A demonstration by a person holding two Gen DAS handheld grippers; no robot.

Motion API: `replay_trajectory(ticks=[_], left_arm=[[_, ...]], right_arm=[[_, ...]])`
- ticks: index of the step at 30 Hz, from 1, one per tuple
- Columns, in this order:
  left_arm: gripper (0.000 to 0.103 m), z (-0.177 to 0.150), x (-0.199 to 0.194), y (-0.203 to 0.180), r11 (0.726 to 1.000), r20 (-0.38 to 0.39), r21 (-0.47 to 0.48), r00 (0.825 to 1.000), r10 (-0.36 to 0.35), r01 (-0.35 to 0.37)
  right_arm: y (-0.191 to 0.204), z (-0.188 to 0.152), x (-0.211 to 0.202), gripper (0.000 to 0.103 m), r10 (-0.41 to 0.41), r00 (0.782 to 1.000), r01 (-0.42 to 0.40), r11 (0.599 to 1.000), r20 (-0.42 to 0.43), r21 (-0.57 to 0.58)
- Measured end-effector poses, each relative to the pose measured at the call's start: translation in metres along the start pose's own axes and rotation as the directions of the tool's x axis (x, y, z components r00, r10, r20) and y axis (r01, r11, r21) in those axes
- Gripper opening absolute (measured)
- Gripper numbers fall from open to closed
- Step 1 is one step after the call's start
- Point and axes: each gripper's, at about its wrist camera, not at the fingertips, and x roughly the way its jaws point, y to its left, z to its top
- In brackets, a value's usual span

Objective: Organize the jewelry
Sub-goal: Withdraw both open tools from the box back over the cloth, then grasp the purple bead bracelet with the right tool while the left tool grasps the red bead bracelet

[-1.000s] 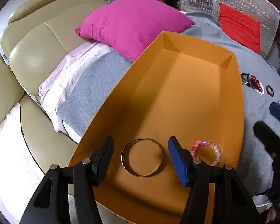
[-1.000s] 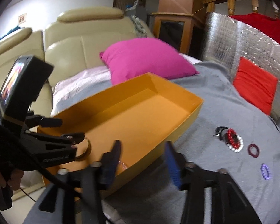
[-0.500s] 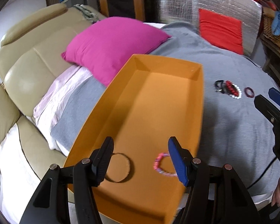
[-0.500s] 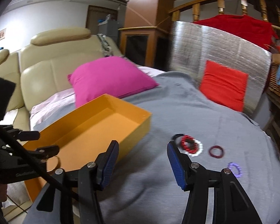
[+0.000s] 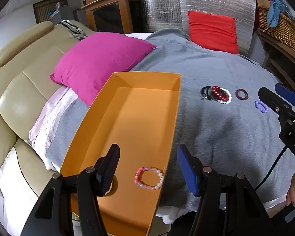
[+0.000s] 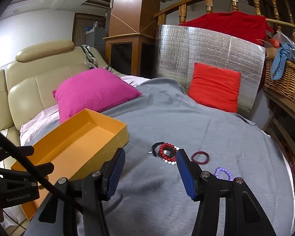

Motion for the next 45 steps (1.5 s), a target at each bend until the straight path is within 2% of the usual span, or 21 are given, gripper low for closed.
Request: replay_trajectory(ticks=[16, 20, 22, 27, 32, 35, 38, 41, 45], left_arm=[[0.062, -0.002, 0.004, -0.039, 0.997, -0.013, 0.061, 0.999, -0.041, 0.042], [0.062, -0.005, 0.009, -0.052, 0.994, -0.027, 0.088, 0.998, -0.056, 0.059], [0.062, -0.008, 0.014, -0.059, 0.992, -0.041, 0.101, 0.997, -0.065, 0.069], [0.062, -0.015, 0.024, -0.074, 0.989, -0.072, 0.121, 0.994, -0.081, 0.089], [0.062, -0.016, 0.033, -0.088, 0.983, -0.092, 0.151, 0.991, -0.095, 0.108], [0.062, -0.011, 0.039, -0.102, 0.977, -0.096, 0.177, 0.990, -0.106, 0.122], [0.062, -0.002, 0.041, -0.116, 0.970, -0.082, 0.207, 0.990, -0.116, 0.131], [0.062, 0.009, 0.045, -0.132, 0.961, -0.074, 0.235, 0.989, -0.130, 0.144], [0.062, 0.020, 0.048, -0.142, 0.954, -0.069, 0.247, 0.985, -0.157, 0.169]], right_arm=[[-0.044, -0.012, -0.001, 0.058, -0.057, 0.998, 0.058, 0.998, -0.028, 0.036], [-0.068, -0.018, 0.008, 0.059, -0.067, 0.996, 0.072, 0.995, -0.063, 0.069], [-0.089, -0.023, 0.015, 0.059, -0.061, 0.993, 0.073, 0.989, -0.098, 0.127], [-0.164, -0.040, 0.037, 0.059, 0.002, 0.978, 0.074, 0.934, -0.210, 0.350], [-0.235, -0.070, 0.055, 0.059, 0.100, 0.947, 0.098, 0.815, -0.306, 0.571], [-0.264, -0.086, 0.065, 0.059, 0.154, 0.931, 0.110, 0.746, -0.332, 0.656], [-0.278, -0.095, 0.074, 0.058, 0.176, 0.924, 0.122, 0.708, -0.341, 0.696], [-0.280, -0.094, 0.085, 0.053, 0.186, 0.919, 0.120, 0.707, -0.348, 0.697], [-0.274, -0.087, 0.104, 0.049, 0.173, 0.915, 0.128, 0.732, -0.365, 0.669]])
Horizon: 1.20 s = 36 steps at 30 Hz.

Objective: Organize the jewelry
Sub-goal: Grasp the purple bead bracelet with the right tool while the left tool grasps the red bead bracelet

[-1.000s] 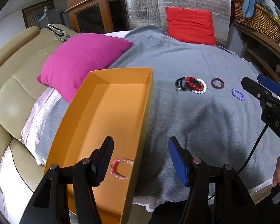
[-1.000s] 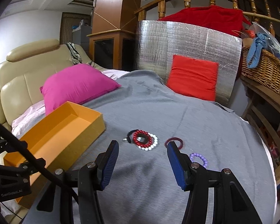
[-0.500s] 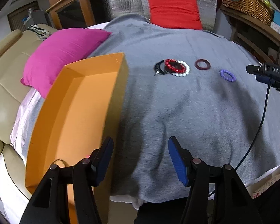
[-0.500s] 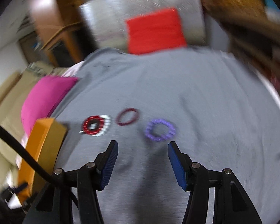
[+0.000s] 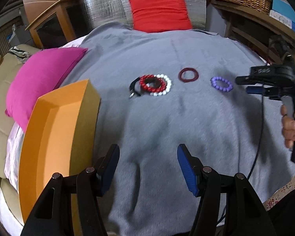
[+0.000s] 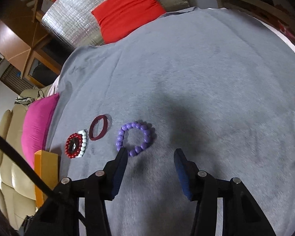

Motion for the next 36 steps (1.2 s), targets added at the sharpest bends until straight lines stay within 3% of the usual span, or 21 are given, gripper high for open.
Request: replay_trajectory(ticks=[4, 8, 10, 12, 21, 25, 29, 32, 34, 36], left_arm=[[0.062, 0.009, 0.010, 0.009, 1.000, -0.018, -0.026, 1.000, 0.006, -0.007], [0.062, 0.022, 0.023, 0.018, 0.999, -0.023, -0.042, 1.000, 0.020, -0.021], [0.062, 0.030, 0.029, 0.020, 0.999, -0.020, -0.048, 1.000, 0.020, -0.021], [0.062, 0.038, 0.035, 0.021, 0.998, -0.017, -0.053, 1.000, 0.015, -0.015], [0.061, 0.088, 0.083, 0.023, 0.997, -0.018, -0.071, 0.999, -0.043, 0.041], [0.046, 0.104, 0.110, 0.024, 0.993, -0.053, -0.084, 0.995, -0.085, 0.080], [0.038, 0.113, 0.132, 0.028, 0.987, -0.095, -0.117, 0.988, -0.121, 0.110], [0.025, 0.116, 0.141, 0.027, 0.982, -0.098, -0.122, 0.982, -0.159, 0.147], [0.023, 0.117, 0.142, 0.021, 0.983, -0.102, -0.108, 0.981, -0.163, 0.152], [0.014, 0.118, 0.146, 0.017, 0.983, -0.107, -0.097, 0.980, -0.168, 0.158]], right_arm=[[0.012, 0.006, 0.016, 0.047, -0.082, 0.996, 0.083, 0.995, 0.026, -0.050], [0.020, 0.007, 0.035, 0.037, -0.185, 0.982, 0.189, 0.976, 0.040, -0.112], [0.027, 0.006, 0.037, 0.025, -0.217, 0.974, 0.224, 0.963, 0.064, -0.147], [0.031, 0.006, 0.037, 0.012, -0.209, 0.975, 0.218, 0.962, 0.069, -0.162], [0.026, 0.005, 0.036, 0.011, -0.196, 0.979, 0.203, 0.966, 0.063, -0.160], [0.024, 0.006, 0.036, 0.011, -0.190, 0.980, 0.197, 0.968, 0.057, -0.154], [0.025, 0.005, 0.035, 0.011, -0.193, 0.980, 0.200, 0.968, 0.056, -0.154], [0.025, 0.005, 0.035, 0.011, -0.192, 0.980, 0.198, 0.968, 0.054, -0.153], [0.025, 0.006, 0.035, 0.011, -0.192, 0.980, 0.198, 0.968, 0.053, -0.152], [0.026, 0.006, 0.035, 0.011, -0.193, 0.980, 0.199, 0.968, 0.053, -0.152]])
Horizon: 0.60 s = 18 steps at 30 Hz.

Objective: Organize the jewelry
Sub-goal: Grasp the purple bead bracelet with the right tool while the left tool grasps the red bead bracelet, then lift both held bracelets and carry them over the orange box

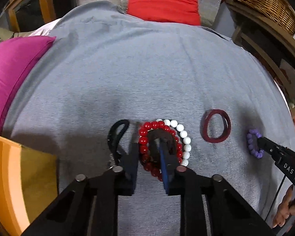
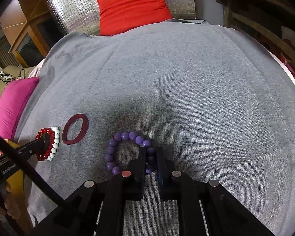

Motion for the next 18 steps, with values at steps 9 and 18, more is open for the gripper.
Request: replay_trajectory(ticks=[9, 18], left_arm=[[0.010, -0.016, -0.024, -0.015, 0.997, 0.064, 0.043, 0.996, -0.065, 0.062], [0.010, -0.050, -0.069, -0.036, 0.986, 0.126, 0.103, 0.982, -0.141, 0.128]], right_arm=[[0.002, 0.001, -0.013, 0.011, 0.065, 0.998, -0.066, 0.998, 0.024, 0.012], [-0.015, 0.002, -0.032, 0.011, 0.262, 0.964, -0.264, 0.957, 0.037, 0.117]])
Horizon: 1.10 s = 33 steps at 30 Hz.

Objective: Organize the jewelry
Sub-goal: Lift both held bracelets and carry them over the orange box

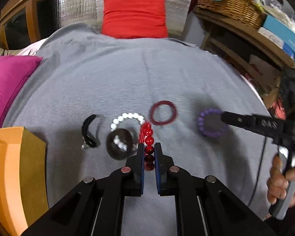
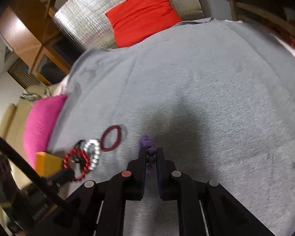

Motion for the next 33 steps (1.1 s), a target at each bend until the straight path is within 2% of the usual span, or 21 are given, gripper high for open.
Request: replay_trajectory(ticks=[9, 19, 28, 33], left_arm=[[0.010, -0.023, -0.030, -0.010, 0.999, 0.033, -0.012, 0.999, -0.031, 0.032], [0.010, -0.040, -0.072, -0.003, 0.998, 0.085, -0.050, 0.996, -0.032, 0.036], [0.010, -0.052, -0.125, 0.018, 0.997, 0.143, -0.071, 0.990, -0.008, 0.018], [0.010, -0.057, -0.162, 0.039, 0.996, 0.179, -0.083, 0.983, 0.039, -0.025]], right_arm=[[-0.015, -0.002, -0.013, 0.011, 0.072, 0.997, -0.072, 0.994, 0.003, 0.078], [0.000, 0.002, -0.023, 0.011, 0.121, 0.992, -0.123, 0.991, 0.030, 0.056], [0.056, -0.011, -0.030, 0.011, 0.209, 0.977, -0.207, 0.977, 0.041, -0.042], [0.103, -0.029, -0.032, 0.011, 0.276, 0.961, -0.270, 0.954, 0.029, -0.132]])
